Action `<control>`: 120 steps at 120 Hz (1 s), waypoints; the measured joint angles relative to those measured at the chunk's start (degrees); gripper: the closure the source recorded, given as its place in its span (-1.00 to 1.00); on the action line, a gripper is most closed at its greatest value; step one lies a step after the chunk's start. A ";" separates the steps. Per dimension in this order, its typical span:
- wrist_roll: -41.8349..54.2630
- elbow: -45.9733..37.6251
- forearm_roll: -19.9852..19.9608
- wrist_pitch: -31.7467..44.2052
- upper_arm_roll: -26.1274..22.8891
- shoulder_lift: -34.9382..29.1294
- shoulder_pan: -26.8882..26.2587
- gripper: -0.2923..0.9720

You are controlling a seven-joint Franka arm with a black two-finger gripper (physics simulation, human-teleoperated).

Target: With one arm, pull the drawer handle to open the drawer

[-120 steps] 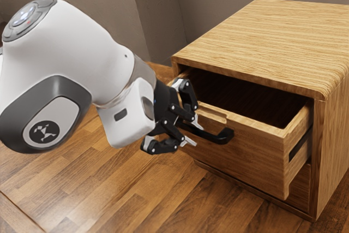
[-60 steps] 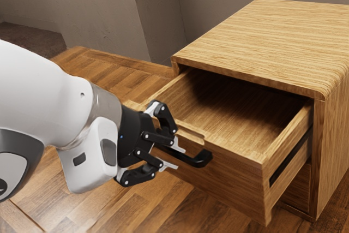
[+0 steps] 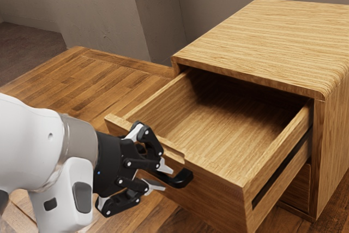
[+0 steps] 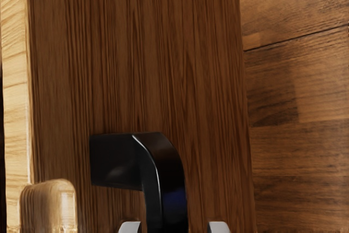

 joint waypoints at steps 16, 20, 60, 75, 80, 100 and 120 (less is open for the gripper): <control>-0.11 -0.72 -0.13 -0.23 -0.08 -0.86 0.46 0.41; -0.14 -0.76 -0.14 -0.27 -0.10 -0.97 0.48 0.42; -0.35 -1.04 -0.17 -0.50 -0.84 -1.48 1.45 0.41; -0.42 -1.52 -0.19 -0.77 -0.90 -2.55 1.48 0.43; -0.44 -1.65 -0.21 -0.86 -0.90 -2.82 1.48 0.43; -0.48 -1.81 -0.25 -1.38 -0.91 -3.14 1.45 0.40; -0.53 -1.37 -1.29 -2.21 -0.91 -2.47 1.47 0.18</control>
